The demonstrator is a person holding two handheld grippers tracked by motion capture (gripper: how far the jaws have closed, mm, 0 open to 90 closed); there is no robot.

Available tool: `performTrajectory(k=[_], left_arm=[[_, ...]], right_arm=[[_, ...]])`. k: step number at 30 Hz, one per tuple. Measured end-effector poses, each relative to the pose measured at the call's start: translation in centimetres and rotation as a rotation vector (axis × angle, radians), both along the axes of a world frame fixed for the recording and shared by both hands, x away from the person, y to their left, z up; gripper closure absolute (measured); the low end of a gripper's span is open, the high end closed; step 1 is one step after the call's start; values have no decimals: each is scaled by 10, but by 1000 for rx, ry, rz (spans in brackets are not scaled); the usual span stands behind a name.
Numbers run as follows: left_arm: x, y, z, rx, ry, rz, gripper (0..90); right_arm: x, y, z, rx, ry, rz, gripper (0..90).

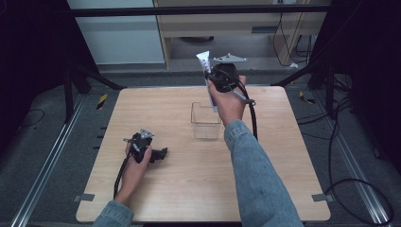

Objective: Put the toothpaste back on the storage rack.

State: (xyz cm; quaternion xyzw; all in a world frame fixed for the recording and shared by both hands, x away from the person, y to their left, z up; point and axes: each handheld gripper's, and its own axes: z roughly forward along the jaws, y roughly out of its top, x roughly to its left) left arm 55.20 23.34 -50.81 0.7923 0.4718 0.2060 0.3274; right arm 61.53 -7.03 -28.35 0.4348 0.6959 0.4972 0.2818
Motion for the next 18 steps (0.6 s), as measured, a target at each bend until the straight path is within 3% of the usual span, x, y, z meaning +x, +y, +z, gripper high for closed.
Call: performTrajectory(k=[18], left_arm=[[0,0,0,-1,-1,1,0]], right_arm=[[21,20,-20,10,-44,-29,795]])
